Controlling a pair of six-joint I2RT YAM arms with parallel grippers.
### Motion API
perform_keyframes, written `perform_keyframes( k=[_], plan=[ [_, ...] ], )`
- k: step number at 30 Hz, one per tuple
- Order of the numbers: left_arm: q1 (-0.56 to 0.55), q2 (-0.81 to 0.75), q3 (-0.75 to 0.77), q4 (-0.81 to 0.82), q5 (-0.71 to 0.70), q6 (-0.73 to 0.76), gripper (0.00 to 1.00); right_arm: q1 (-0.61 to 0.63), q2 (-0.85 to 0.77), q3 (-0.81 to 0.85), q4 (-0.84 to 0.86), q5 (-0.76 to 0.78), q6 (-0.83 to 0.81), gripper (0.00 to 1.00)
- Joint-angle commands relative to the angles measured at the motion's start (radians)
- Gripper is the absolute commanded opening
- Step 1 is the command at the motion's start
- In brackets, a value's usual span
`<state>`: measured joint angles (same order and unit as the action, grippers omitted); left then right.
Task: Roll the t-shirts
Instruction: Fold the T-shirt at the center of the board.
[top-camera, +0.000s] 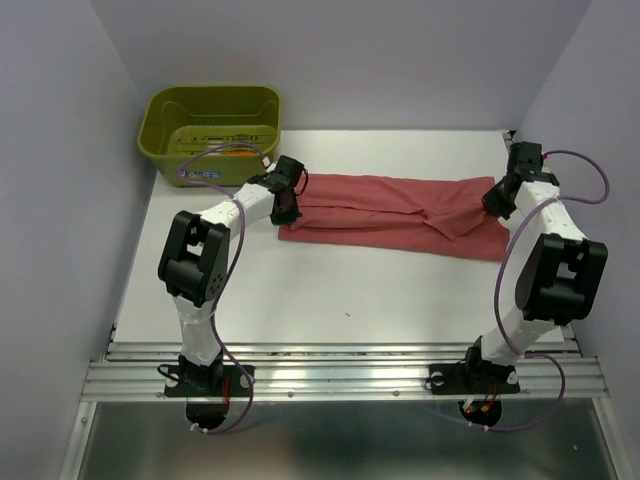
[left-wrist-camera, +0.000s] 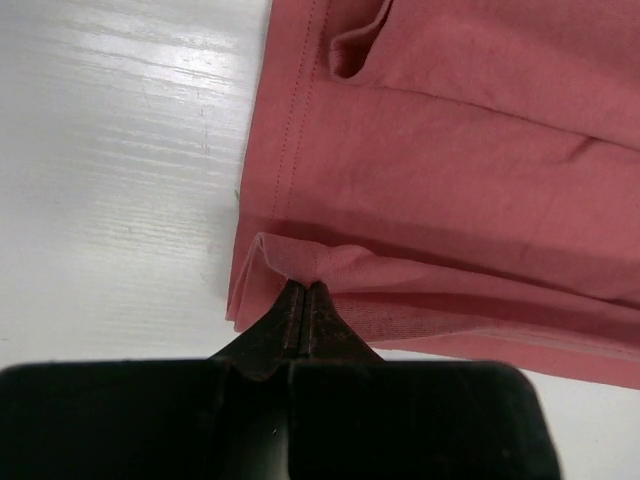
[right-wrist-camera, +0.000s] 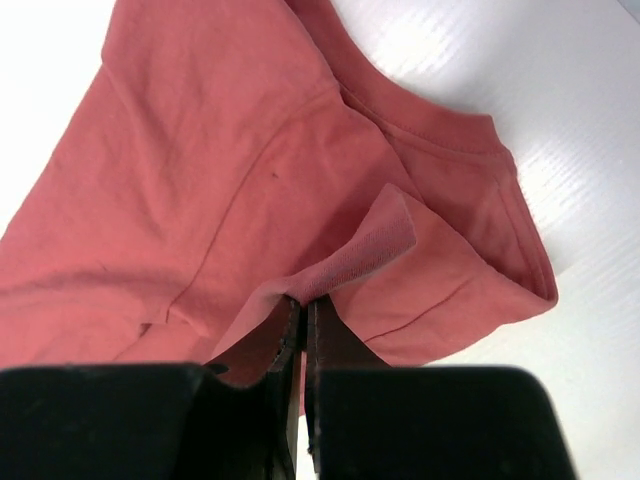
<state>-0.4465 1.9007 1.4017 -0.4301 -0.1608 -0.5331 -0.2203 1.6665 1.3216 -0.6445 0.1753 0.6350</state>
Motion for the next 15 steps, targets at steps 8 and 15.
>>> perform_keyframes(
  k=[8,15],
  plan=[
    [0.022,0.066,0.082,0.021,-0.006,-0.016,0.30,0.006,0.162,0.129,0.169,-0.080,-0.029,0.28],
    [0.019,-0.037,0.010,0.022,-0.014,-0.008,0.66,0.006,0.132,0.088,0.164,-0.079,-0.057,0.64]
  ],
)
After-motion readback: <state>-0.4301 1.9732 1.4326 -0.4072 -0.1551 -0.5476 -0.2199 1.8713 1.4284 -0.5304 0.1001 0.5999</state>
